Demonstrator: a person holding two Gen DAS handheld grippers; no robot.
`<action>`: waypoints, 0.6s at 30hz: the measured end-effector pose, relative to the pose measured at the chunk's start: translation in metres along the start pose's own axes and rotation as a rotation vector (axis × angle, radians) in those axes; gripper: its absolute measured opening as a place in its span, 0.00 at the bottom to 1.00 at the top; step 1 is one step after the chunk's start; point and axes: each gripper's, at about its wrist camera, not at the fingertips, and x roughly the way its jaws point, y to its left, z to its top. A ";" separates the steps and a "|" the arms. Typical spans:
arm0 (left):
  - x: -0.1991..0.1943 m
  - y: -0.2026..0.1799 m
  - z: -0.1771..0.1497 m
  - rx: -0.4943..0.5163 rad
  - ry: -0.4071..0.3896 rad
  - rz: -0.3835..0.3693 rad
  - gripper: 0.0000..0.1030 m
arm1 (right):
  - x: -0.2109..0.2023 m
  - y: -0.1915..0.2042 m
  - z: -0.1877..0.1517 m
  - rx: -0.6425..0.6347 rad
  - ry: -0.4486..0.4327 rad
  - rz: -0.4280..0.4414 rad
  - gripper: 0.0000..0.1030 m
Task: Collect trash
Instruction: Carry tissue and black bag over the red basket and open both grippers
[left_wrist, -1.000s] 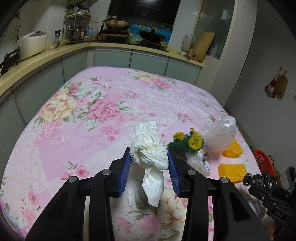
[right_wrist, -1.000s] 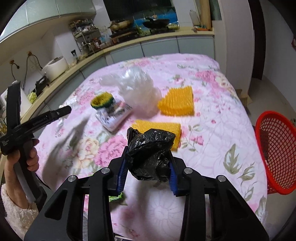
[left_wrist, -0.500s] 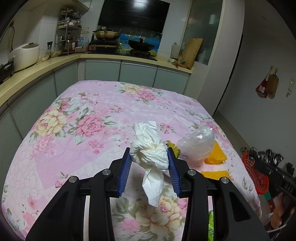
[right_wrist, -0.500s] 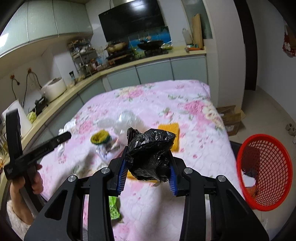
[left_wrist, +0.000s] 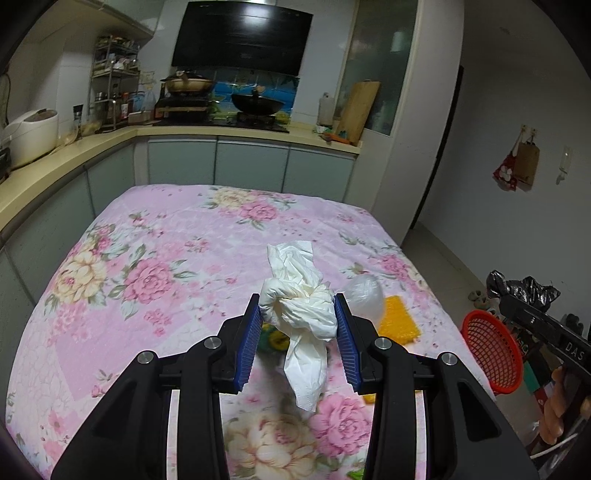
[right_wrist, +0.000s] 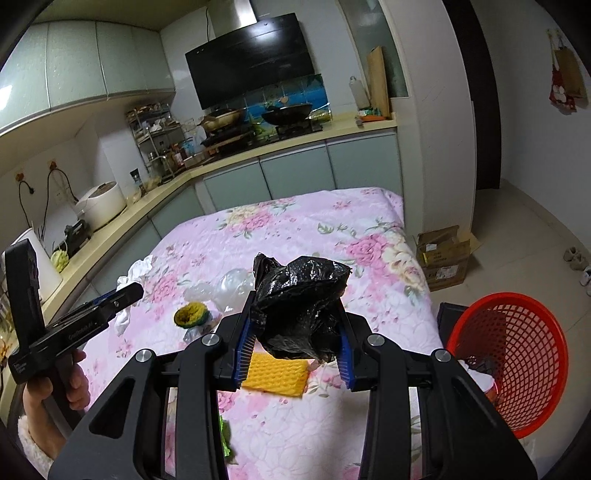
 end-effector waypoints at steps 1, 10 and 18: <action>0.000 -0.003 0.001 0.005 0.000 -0.006 0.36 | -0.002 -0.003 0.001 0.005 -0.005 -0.004 0.35; 0.009 -0.045 0.002 0.060 0.007 -0.075 0.36 | -0.016 -0.029 0.008 0.047 -0.040 -0.051 0.35; 0.022 -0.092 0.004 0.104 0.018 -0.163 0.36 | -0.029 -0.059 0.010 0.085 -0.063 -0.130 0.35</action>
